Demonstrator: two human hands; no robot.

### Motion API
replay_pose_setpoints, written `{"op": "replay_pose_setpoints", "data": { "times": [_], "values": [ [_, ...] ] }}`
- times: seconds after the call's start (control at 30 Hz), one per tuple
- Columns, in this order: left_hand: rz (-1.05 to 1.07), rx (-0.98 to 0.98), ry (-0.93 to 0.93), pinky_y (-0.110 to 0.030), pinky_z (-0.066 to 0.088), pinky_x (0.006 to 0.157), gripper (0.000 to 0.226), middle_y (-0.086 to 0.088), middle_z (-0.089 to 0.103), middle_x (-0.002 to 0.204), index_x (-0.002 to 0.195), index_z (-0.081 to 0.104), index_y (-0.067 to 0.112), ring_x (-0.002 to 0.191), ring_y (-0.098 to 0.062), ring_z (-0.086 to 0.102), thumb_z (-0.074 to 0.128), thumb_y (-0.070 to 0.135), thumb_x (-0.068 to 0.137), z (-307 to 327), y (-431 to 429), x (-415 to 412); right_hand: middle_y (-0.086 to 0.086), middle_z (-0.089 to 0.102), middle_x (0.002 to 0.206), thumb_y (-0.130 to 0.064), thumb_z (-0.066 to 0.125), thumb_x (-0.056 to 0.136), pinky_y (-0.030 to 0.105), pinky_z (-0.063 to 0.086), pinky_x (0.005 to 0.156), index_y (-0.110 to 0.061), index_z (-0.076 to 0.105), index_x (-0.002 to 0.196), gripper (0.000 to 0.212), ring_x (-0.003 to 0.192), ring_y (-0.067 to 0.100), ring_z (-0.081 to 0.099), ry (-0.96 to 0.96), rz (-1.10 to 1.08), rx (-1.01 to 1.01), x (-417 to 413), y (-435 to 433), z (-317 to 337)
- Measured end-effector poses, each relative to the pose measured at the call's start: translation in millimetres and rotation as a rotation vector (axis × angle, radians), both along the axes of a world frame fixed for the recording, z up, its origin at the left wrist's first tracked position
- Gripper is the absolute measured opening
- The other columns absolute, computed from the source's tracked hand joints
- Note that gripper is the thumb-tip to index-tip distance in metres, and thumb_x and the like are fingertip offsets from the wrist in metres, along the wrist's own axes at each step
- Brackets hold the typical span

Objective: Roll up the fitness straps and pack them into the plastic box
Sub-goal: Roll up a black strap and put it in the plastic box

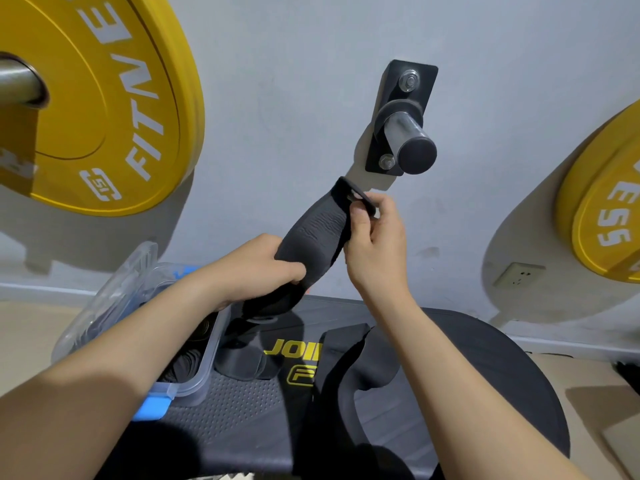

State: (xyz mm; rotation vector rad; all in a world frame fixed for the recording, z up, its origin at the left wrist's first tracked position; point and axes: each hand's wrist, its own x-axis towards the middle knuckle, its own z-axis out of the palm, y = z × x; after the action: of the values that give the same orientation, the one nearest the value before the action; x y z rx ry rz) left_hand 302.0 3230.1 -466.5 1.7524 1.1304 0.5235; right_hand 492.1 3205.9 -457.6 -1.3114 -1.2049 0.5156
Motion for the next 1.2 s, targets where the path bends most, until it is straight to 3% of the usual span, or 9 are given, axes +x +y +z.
{"op": "replay_pose_setpoints", "data": {
  "times": [0.07, 0.13, 0.27, 0.4, 0.53, 0.77, 0.9, 1.07, 1.2],
  "values": [
    [0.058, 0.021, -0.124, -0.035, 0.053, 0.074, 0.022, 0.0, 0.075, 0.081, 0.09, 0.072, 0.015, 0.073, -0.017, 0.07, 0.066, 0.03, 0.076, 3, 1, 0, 0.006, 0.06, 0.074, -0.022, 0.048, 0.112, 0.046, 0.045, 0.063, -0.028, 0.049, 0.115, 0.007, 0.064, 0.027, 0.054, -0.004, 0.054, -0.021, -3, -1, -1],
    [0.111, 0.0, -0.269, -0.044, 0.056, 0.086, 0.035, -0.006, 0.081, 0.099, 0.107, 0.075, 0.021, 0.09, -0.026, 0.077, 0.071, 0.04, 0.079, 6, 3, 0, 0.004, 0.062, 0.07, -0.017, 0.051, 0.109, 0.039, 0.042, 0.057, -0.03, 0.056, 0.109, 0.015, 0.058, 0.024, 0.051, -0.028, 0.113, -0.027, -4, -3, 1],
    [0.156, 0.017, -0.382, -0.041, 0.048, 0.107, 0.051, 0.008, 0.081, 0.117, 0.12, 0.078, 0.031, 0.118, -0.009, 0.072, 0.065, 0.071, 0.092, 12, 3, 1, -0.015, 0.064, 0.059, -0.001, 0.059, 0.097, 0.027, 0.038, 0.054, -0.025, 0.079, 0.095, 0.032, 0.051, 0.014, 0.048, 0.053, 0.211, -0.049, -10, -7, 6],
    [0.212, 0.061, -0.403, -0.05, 0.043, 0.121, 0.039, 0.007, 0.08, 0.124, 0.124, 0.077, 0.034, 0.128, -0.012, 0.068, 0.064, 0.062, 0.1, 11, 1, 1, -0.007, 0.07, 0.073, 0.0, 0.062, 0.098, 0.028, 0.043, 0.059, -0.016, 0.08, 0.099, 0.024, 0.053, 0.008, 0.051, 0.128, 0.277, -0.025, -16, -13, 10],
    [0.174, 0.067, -0.428, -0.04, 0.045, 0.118, 0.024, 0.006, 0.082, 0.117, 0.133, 0.069, 0.037, 0.117, -0.005, 0.073, 0.062, 0.037, 0.109, 13, 0, -1, -0.009, 0.066, 0.071, -0.002, 0.064, 0.098, 0.023, 0.041, 0.055, -0.009, 0.075, 0.101, 0.013, 0.051, 0.008, 0.047, 0.166, 0.358, -0.014, -15, -15, 12],
    [0.234, 0.05, -0.54, -0.037, 0.059, 0.101, 0.023, -0.008, 0.082, 0.113, 0.122, 0.07, 0.012, 0.111, -0.021, 0.078, 0.063, 0.03, 0.108, 16, 1, -1, -0.006, 0.064, 0.069, -0.015, 0.07, 0.104, 0.029, 0.043, 0.056, -0.022, 0.072, 0.114, 0.013, 0.058, 0.013, 0.051, 0.052, 0.337, 0.019, -15, -12, 6],
    [0.243, 0.066, -0.553, -0.033, 0.061, 0.08, 0.019, -0.01, 0.083, 0.105, 0.113, 0.074, 0.015, 0.095, -0.021, 0.081, 0.072, 0.03, 0.101, 17, 1, -4, 0.002, 0.075, 0.082, -0.022, 0.073, 0.102, 0.032, 0.05, 0.065, -0.02, 0.079, 0.104, 0.006, 0.07, 0.013, 0.061, 0.01, 0.258, 0.053, -14, -8, 5],
    [0.228, 0.131, -0.538, -0.038, 0.057, 0.102, 0.018, -0.012, 0.084, 0.104, 0.121, 0.075, 0.019, 0.108, -0.023, 0.08, 0.073, 0.019, 0.102, 13, 3, -4, 0.004, 0.05, 0.056, -0.023, 0.071, 0.104, 0.029, 0.036, 0.055, -0.023, 0.078, 0.108, 0.008, 0.055, 0.014, 0.042, 0.004, 0.275, 0.049, -12, -8, 4],
    [0.235, 0.133, -0.543, -0.039, 0.056, 0.106, 0.02, -0.013, 0.083, 0.101, 0.111, 0.082, 0.025, 0.106, -0.022, 0.079, 0.07, 0.011, 0.104, 14, 2, -3, 0.016, 0.062, 0.058, -0.013, 0.072, 0.102, 0.024, 0.041, 0.051, -0.024, 0.083, 0.103, 0.015, 0.047, 0.02, 0.05, 0.085, 0.338, 0.026, -11, -11, 8]
  ]
}}
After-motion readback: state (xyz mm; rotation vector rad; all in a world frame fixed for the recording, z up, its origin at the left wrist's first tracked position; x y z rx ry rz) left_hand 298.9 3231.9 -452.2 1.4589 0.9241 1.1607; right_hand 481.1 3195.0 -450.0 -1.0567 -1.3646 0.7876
